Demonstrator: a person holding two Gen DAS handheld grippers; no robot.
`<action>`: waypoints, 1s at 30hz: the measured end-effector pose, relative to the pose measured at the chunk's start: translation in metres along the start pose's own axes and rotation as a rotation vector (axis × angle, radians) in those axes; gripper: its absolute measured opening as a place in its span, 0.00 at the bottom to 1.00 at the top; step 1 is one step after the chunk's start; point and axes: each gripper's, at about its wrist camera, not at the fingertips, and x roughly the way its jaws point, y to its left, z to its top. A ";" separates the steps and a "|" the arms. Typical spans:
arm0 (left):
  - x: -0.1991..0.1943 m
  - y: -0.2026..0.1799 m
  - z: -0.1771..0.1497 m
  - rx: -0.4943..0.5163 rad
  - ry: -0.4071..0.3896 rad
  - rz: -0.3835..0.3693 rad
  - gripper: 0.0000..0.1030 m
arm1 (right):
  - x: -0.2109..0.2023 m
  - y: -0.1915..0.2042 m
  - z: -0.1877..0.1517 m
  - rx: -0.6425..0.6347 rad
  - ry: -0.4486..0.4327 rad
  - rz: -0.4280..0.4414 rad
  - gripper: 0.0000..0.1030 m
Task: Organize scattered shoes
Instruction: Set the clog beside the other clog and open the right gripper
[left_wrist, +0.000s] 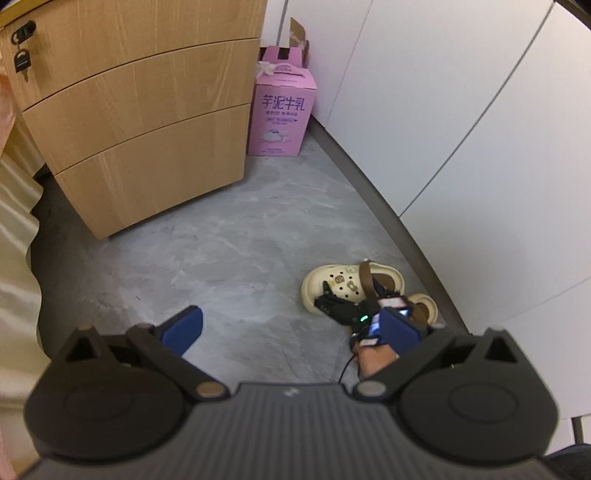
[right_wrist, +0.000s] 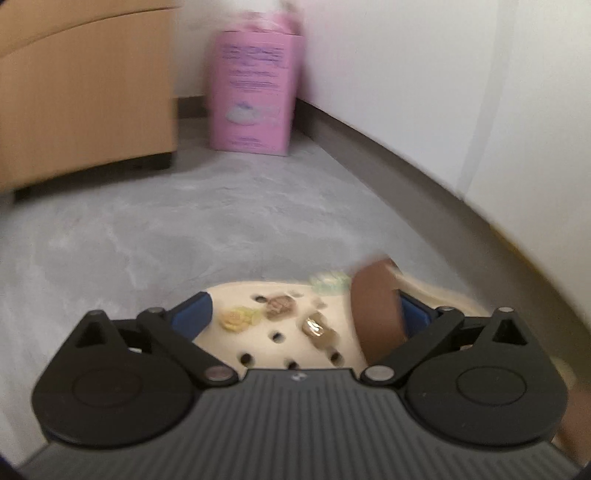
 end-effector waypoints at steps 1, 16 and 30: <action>0.000 -0.001 0.000 0.006 0.001 0.000 1.00 | -0.002 -0.003 0.000 0.031 -0.010 -0.008 0.74; 0.001 -0.010 -0.004 0.025 0.011 -0.019 1.00 | -0.008 -0.050 0.042 -0.247 0.035 0.225 0.22; 0.005 -0.024 -0.012 0.014 0.023 -0.021 1.00 | 0.013 -0.090 0.068 -0.439 0.172 0.283 0.28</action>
